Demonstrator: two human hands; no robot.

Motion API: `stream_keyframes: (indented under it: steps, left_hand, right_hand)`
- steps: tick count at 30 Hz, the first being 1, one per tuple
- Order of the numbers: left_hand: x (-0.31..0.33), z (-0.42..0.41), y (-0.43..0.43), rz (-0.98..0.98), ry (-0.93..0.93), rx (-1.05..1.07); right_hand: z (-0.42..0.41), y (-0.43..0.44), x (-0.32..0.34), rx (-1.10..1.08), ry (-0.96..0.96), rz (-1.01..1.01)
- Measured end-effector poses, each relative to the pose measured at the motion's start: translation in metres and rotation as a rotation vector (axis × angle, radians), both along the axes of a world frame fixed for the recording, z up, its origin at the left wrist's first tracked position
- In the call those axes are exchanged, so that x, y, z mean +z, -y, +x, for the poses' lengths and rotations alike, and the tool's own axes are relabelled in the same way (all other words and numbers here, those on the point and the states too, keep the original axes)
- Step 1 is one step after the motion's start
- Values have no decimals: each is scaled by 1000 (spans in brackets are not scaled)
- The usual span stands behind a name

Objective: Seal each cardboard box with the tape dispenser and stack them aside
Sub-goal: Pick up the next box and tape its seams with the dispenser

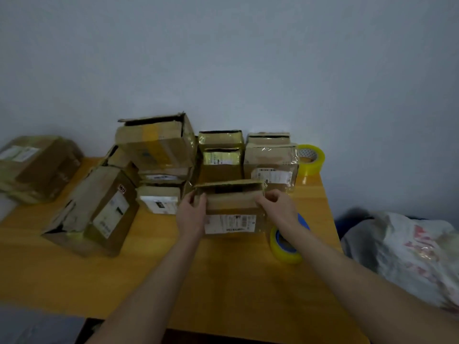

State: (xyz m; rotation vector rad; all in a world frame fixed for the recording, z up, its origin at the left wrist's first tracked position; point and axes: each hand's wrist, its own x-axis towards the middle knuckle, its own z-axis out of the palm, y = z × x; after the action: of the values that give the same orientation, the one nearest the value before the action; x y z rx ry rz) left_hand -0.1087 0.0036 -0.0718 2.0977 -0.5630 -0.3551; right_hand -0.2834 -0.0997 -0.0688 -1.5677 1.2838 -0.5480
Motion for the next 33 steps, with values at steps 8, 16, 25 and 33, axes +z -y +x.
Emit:
stream_keyframes:
  steps: [8, 16, 25, 33]
  left_hand:
    - [-48, -6, -40, 80, -12, -203]
    - [-47, 1, -41, 263, 551, -510]
    - [-52, 9, -42, 514, 489, -697]
    - [-49, 10, -44, 624, 721, -820]
  right_hand:
    - [-13, -27, -34, 75, -220, 35]
    - [-18, -26, -29, 279, -409, -304]
    - [-9, -30, -21, 393, -505, -347]
    - [-8, -44, -23, 257, -548, -432]
